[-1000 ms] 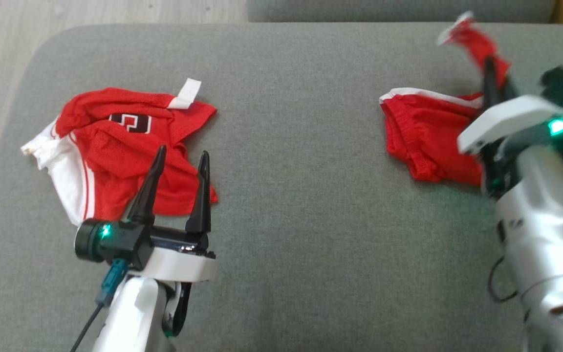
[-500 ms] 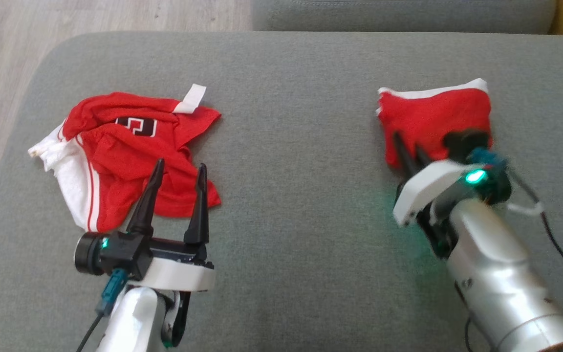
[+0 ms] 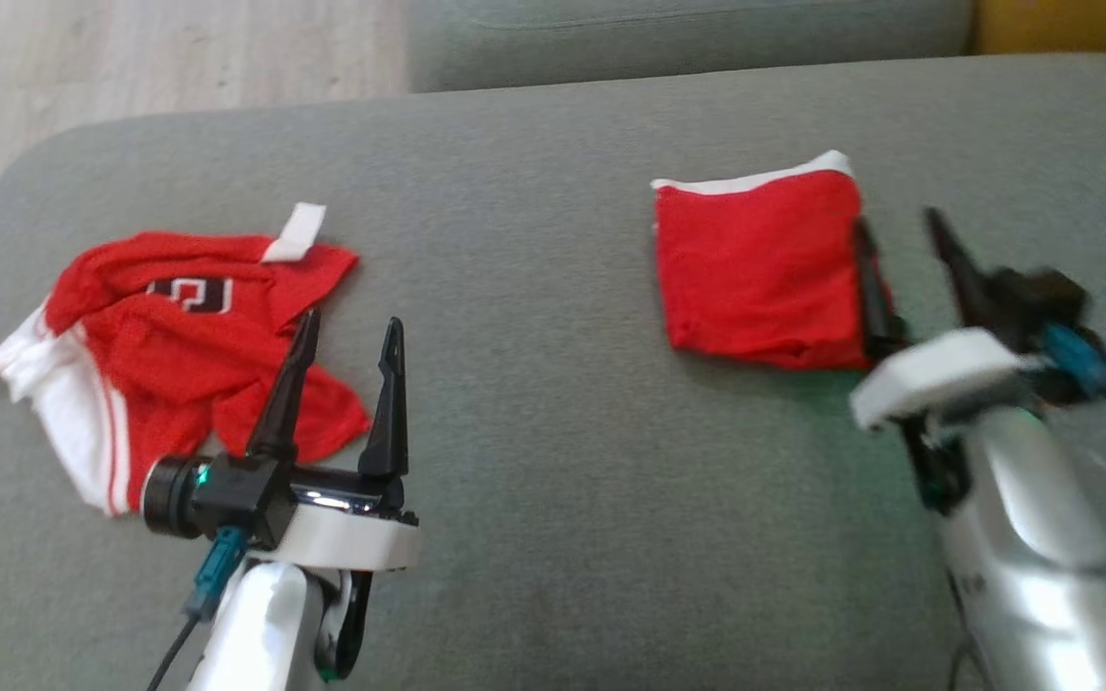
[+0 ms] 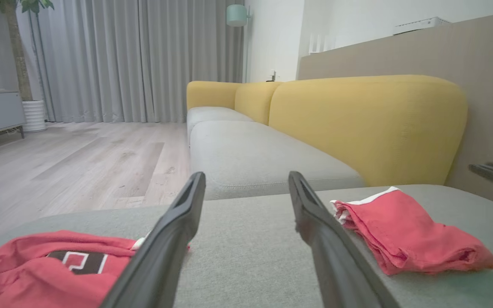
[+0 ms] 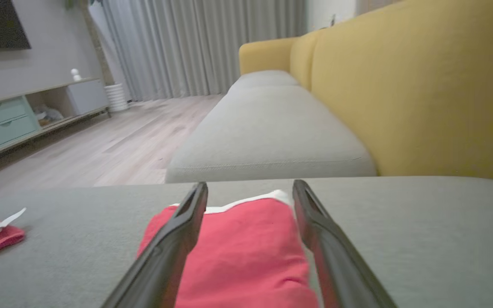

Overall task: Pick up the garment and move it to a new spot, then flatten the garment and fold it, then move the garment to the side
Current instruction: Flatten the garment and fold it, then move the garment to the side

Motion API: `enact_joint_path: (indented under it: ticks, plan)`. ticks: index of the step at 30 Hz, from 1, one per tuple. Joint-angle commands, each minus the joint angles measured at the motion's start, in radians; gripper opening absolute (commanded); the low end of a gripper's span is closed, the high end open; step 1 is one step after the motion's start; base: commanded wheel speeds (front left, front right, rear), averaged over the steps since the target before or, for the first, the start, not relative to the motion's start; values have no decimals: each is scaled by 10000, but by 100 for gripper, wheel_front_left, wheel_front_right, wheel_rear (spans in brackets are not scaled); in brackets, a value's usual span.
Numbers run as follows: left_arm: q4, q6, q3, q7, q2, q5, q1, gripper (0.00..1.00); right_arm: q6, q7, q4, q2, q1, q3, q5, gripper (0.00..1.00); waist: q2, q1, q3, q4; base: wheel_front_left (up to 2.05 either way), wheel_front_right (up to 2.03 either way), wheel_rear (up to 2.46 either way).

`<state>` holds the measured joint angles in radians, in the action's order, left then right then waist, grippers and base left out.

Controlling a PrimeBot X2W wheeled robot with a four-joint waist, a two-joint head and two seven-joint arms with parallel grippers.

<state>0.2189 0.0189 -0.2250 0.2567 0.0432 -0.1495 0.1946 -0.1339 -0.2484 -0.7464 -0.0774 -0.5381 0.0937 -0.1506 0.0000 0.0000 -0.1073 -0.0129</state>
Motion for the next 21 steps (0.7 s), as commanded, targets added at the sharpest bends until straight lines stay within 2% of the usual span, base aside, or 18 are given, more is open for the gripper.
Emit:
enact_joint_path:
  ticks: [1, 5, 10, 16, 21]
  plan:
    - [-382, 0, 357, 51, 70, 25, 190, 100, 32, -129, 926, 169, 539, -281, 375, 100, 0, 0, 59, -299, 0, 0, 0]
    - [-411, -35, 303, 51, 70, 15, 186, 100, 32, -131, 2853, 255, 1840, -1222, 1062, 100, 0, 0, 85, -607, 0, 0, 0]
    - [-408, -81, 246, 51, 70, 56, 73, 100, 32, -132, 4322, 267, 3015, -1357, 1039, 100, 0, 0, 74, -860, 0, 0, 0]
    - [-375, -77, 104, 51, 70, 14, 50, 100, 32, -132, 4706, 269, 3399, -1424, 880, 100, 0, 0, -136, -816, 0, 0, 0]
    - [-346, -18, -88, 51, 70, 19, 367, 100, 32, 21, 4008, 270, 2569, -1522, 702, 100, 0, 0, -776, -370, 0, 0, 0]
